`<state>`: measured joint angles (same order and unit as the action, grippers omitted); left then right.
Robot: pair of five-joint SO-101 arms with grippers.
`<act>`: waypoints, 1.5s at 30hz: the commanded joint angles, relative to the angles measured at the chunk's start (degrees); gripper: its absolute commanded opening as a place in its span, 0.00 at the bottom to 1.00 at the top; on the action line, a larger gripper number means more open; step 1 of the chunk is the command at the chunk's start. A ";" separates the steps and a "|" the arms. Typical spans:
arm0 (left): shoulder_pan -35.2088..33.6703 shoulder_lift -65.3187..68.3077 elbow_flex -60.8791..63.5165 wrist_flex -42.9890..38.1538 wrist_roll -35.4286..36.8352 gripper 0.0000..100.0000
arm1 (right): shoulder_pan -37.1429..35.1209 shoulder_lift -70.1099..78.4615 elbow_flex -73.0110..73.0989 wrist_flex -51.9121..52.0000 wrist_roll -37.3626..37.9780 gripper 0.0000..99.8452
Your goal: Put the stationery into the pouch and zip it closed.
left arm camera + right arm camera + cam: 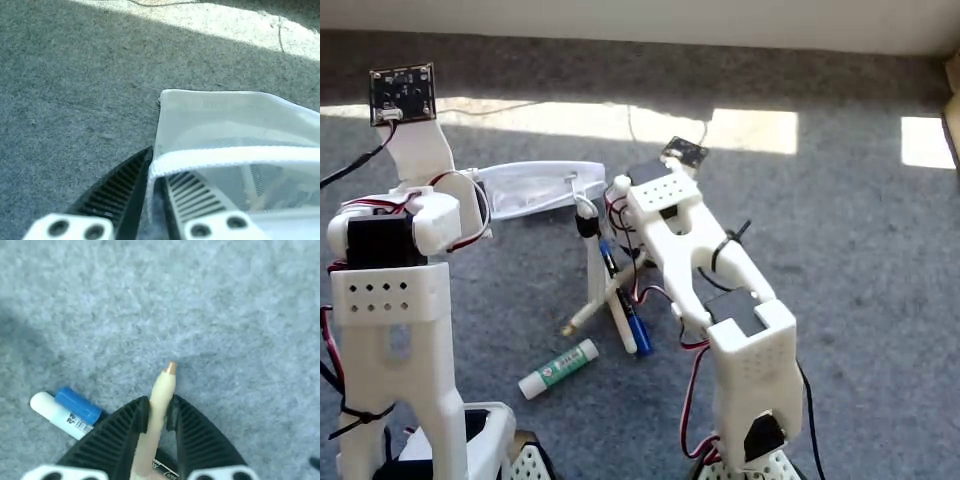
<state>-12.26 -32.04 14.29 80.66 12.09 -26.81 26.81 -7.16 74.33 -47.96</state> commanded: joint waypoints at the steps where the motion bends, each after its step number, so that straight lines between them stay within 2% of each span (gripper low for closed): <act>1: -0.92 0.57 -1.19 0.26 -0.62 0.01 | 2.24 -1.27 -2.95 0.04 -0.26 0.02; 11: -0.92 0.57 -1.19 0.26 -0.62 0.01 | 4.44 -1.71 -3.03 0.75 3.43 0.02; 16: -0.92 0.57 -1.19 0.18 -0.62 0.01 | 4.44 -2.51 -3.82 4.62 5.89 0.02; 25: -0.92 0.57 -1.19 -0.09 -0.44 0.01 | 4.18 -9.01 -4.18 4.79 11.78 0.02; 34: -0.92 0.57 -1.19 -0.09 -0.44 0.01 | 4.09 -14.73 -4.18 9.98 18.64 0.02; 45: -0.92 0.75 -1.19 -0.09 -0.62 0.01 | 4.09 -27.21 -4.18 16.04 22.95 0.02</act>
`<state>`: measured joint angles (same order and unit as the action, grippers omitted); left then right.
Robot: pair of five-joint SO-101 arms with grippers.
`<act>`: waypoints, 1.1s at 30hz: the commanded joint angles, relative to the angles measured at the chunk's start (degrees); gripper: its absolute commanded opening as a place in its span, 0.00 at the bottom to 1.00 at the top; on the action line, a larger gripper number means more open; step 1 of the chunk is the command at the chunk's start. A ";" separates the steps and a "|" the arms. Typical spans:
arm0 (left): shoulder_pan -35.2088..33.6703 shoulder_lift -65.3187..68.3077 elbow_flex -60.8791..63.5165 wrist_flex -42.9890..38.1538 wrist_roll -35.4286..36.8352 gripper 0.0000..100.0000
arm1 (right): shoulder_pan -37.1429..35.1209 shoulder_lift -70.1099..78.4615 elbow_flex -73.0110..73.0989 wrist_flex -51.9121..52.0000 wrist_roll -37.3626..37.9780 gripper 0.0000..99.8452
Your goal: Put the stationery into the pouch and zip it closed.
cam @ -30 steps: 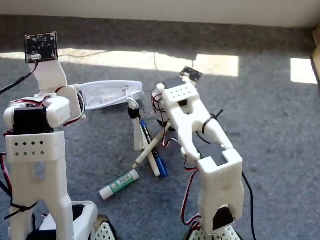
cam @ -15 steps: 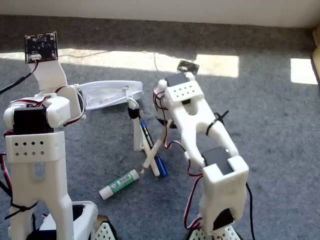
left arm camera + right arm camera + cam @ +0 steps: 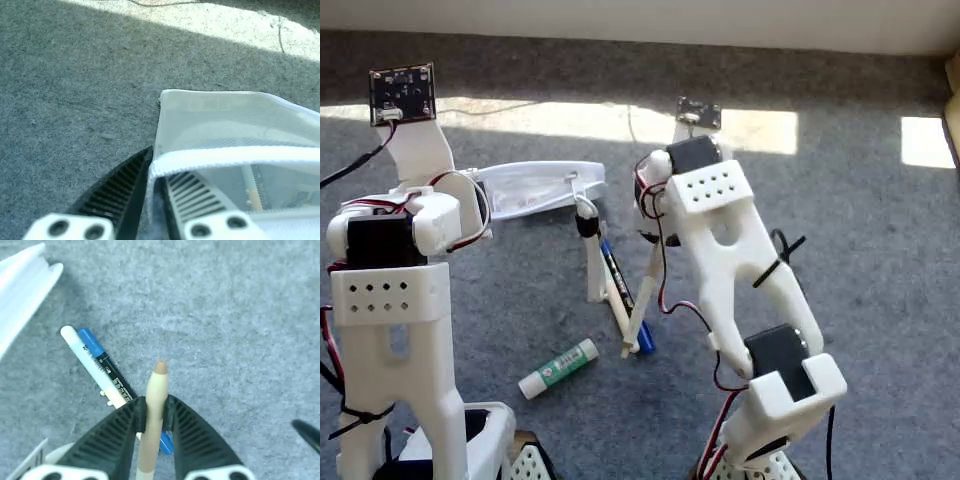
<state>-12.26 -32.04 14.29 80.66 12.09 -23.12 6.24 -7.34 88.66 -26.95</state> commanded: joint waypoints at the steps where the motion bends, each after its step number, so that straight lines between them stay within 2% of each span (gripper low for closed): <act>1: -0.92 0.75 -1.19 -0.09 -0.62 0.01 | 0.40 -8.13 -4.00 1.98 2.37 0.02; 11: -0.92 0.66 -1.19 -0.09 -0.44 0.01 | 0.22 -23.52 -4.18 1.54 2.73 0.02; 15: -0.84 0.66 -1.19 -0.09 -0.44 0.01 | -2.68 -28.88 -4.44 1.54 2.81 0.02; 21: -0.84 0.75 -1.19 -0.09 -0.44 0.01 | -8.40 -35.12 -4.18 -5.93 10.99 0.02; 33: -0.84 0.75 -1.19 -0.09 -0.44 0.01 | -17.54 -39.25 -4.44 -18.15 20.13 0.02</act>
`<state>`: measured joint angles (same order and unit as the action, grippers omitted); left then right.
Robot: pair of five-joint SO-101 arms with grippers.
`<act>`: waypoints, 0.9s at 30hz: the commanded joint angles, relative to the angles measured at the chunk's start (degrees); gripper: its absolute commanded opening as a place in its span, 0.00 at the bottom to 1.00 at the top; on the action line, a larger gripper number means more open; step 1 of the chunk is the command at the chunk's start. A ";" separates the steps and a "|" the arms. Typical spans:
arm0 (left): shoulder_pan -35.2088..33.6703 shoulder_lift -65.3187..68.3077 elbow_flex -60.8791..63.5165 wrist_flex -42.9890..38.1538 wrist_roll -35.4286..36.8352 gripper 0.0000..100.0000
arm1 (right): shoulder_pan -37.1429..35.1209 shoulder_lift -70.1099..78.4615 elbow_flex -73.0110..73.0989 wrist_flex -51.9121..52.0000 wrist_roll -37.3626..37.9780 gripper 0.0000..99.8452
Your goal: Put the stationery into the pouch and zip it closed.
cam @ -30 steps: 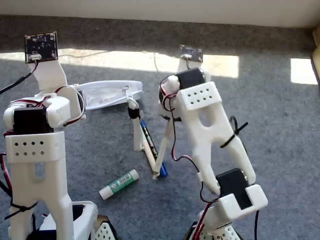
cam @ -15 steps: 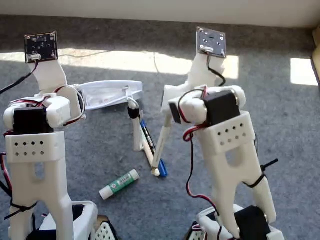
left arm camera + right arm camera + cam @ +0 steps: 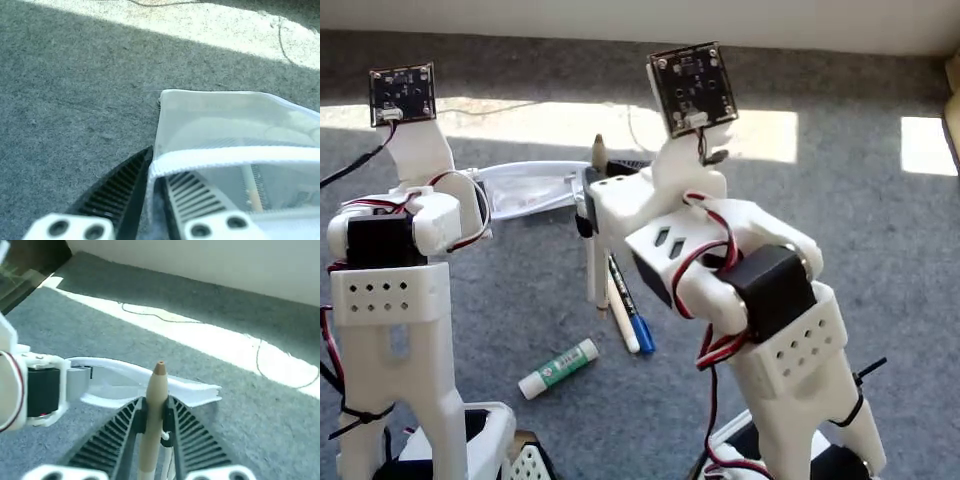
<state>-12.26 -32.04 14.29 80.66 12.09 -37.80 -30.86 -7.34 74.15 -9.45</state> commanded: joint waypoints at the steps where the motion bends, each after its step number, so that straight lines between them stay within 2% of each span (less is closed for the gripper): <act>1: -0.84 0.75 -1.19 -0.09 -0.44 0.01 | -3.47 -2.15 -4.44 -4.62 3.43 0.02; 14: -0.84 0.75 -1.19 -0.09 -0.62 0.01 | -7.08 -2.15 -4.35 -21.58 10.73 0.02; 27: -0.84 0.84 -1.19 -0.09 -0.62 0.01 | -6.99 -1.63 -4.00 -36.44 10.73 0.02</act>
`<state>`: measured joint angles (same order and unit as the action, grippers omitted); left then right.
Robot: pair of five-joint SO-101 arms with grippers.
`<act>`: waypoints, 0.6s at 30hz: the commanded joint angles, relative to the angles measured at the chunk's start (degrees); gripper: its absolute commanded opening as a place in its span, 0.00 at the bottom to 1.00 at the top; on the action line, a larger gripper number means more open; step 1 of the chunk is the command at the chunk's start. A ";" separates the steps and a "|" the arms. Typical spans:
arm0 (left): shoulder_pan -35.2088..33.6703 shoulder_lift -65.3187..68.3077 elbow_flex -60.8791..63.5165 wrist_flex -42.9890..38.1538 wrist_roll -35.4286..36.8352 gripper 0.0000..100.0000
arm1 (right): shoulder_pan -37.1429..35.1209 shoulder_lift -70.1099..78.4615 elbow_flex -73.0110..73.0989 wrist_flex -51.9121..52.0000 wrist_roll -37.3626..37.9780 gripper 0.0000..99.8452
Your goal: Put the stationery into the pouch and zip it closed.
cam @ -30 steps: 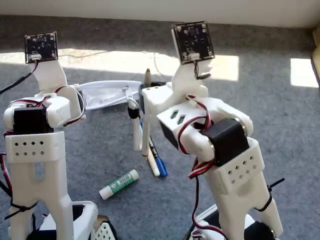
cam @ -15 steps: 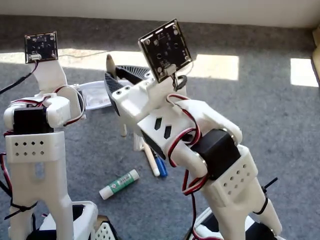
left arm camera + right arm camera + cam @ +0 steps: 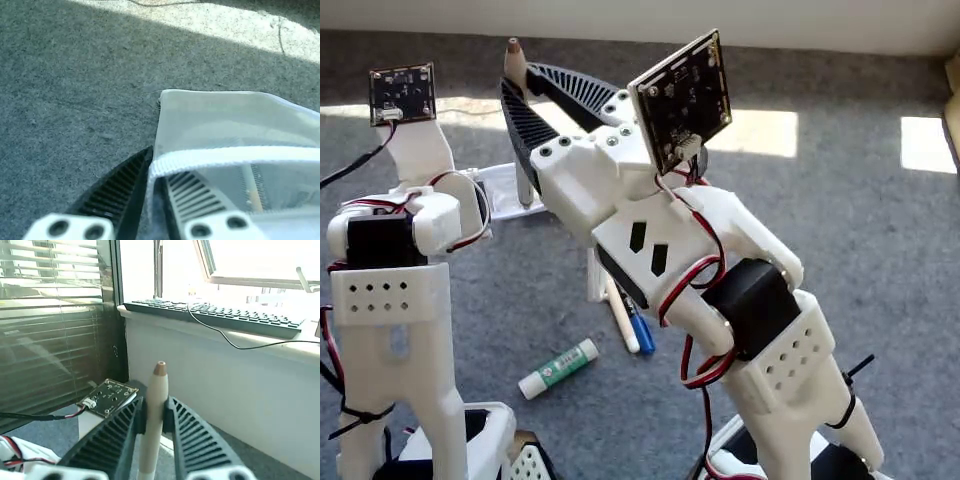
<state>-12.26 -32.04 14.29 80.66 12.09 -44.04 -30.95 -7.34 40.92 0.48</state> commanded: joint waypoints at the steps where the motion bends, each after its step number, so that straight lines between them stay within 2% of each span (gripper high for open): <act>1: -0.84 0.84 -1.19 -0.09 -0.62 0.01 | -0.75 -1.45 -3.91 -3.47 0.79 0.02; 6: -0.84 0.84 -1.19 -0.09 -0.62 0.01 | -0.75 -1.54 -1.71 -4.79 0.79 0.02; 11: -0.84 0.84 -1.19 -0.09 -0.62 0.01 | -0.48 -2.07 7.87 -15.34 1.32 0.00; 15: -0.84 0.84 -1.19 -0.09 -0.62 0.01 | -0.75 -2.15 15.08 -22.11 9.41 0.00; 18: -0.84 0.84 -1.19 -0.09 -0.62 0.01 | -0.75 -3.82 20.26 -26.15 11.25 0.00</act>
<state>-12.26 -32.04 14.29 80.66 12.09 -44.04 -31.03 10.42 19.74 9.63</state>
